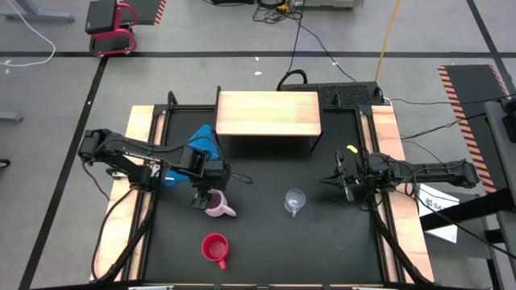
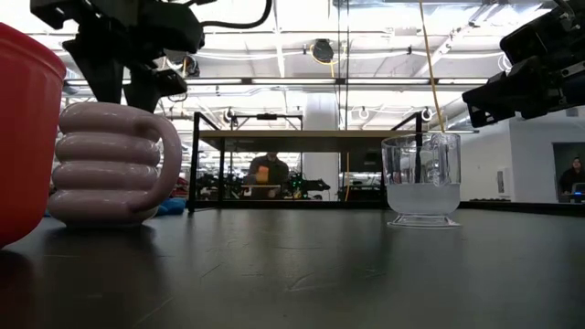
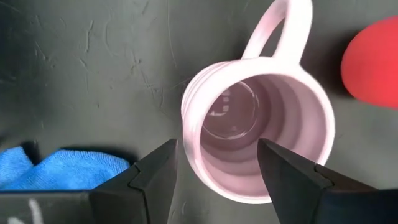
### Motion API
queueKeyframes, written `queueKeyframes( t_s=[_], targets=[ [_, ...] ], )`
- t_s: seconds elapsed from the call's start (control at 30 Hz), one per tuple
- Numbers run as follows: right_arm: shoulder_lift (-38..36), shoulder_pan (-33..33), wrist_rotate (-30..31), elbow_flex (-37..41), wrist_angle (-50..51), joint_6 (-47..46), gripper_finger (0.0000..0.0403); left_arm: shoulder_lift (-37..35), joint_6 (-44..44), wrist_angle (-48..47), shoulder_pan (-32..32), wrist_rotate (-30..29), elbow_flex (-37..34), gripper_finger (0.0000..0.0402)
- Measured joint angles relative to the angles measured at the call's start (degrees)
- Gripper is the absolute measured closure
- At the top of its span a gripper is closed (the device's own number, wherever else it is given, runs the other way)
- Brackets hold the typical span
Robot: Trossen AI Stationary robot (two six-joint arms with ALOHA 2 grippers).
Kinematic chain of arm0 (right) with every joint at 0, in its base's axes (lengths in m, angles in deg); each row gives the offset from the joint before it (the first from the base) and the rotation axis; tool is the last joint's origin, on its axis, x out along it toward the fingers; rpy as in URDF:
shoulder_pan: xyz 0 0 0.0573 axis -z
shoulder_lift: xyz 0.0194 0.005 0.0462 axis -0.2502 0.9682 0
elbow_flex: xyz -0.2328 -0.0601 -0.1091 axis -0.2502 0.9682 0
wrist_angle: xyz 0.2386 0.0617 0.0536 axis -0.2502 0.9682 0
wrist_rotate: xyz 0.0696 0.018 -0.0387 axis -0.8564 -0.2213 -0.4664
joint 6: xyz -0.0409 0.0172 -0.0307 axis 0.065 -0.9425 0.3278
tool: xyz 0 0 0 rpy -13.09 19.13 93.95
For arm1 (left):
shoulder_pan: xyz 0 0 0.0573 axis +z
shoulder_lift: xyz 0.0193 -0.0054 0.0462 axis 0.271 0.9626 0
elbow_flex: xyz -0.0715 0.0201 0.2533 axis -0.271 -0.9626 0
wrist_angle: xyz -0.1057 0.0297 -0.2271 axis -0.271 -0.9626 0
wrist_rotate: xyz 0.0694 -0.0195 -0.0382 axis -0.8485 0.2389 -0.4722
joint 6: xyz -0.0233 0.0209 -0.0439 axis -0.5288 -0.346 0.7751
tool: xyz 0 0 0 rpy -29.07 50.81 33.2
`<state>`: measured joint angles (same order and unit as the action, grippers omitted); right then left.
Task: Stack small to large cups/mugs on shelf
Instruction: Put the purple mug on the shelf
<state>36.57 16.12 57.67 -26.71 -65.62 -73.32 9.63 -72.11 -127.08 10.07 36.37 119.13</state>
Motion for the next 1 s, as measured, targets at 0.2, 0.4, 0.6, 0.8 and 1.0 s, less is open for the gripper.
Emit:
queueKeyframes(
  t_s=[0.2, 0.4, 0.6, 0.8, 1.0],
  targets=[
    [0.0, 0.0, -0.01, -0.01, 0.0, -0.01, 0.0403, 0.0, 0.06, 0.51, 0.0, -0.04, -0.03, 0.0179],
    [0.0, 0.0, -0.01, -0.01, 0.0, 0.0, 0.0403, 0.0, -0.01, 1.51, 0.0, -0.5, -0.03, 0.0179],
    [0.0, 0.0, 0.0, -0.01, -0.01, 0.0, 0.0403, 0.0, -0.24, 2.61, 0.05, -0.5, -0.03, 0.0179],
    [0.0, 0.0, 0.01, -0.01, 0.0, 0.0, 0.0403, 0.0, -0.24, 2.61, 0.77, -0.5, -0.03, 0.0179],
    [0.0, 0.0, 0.01, -0.01, 0.0, 0.0, 0.0403, 0.0, -0.14, 2.66, 1.18, -0.48, -0.03, 0.0185]
  ],
)
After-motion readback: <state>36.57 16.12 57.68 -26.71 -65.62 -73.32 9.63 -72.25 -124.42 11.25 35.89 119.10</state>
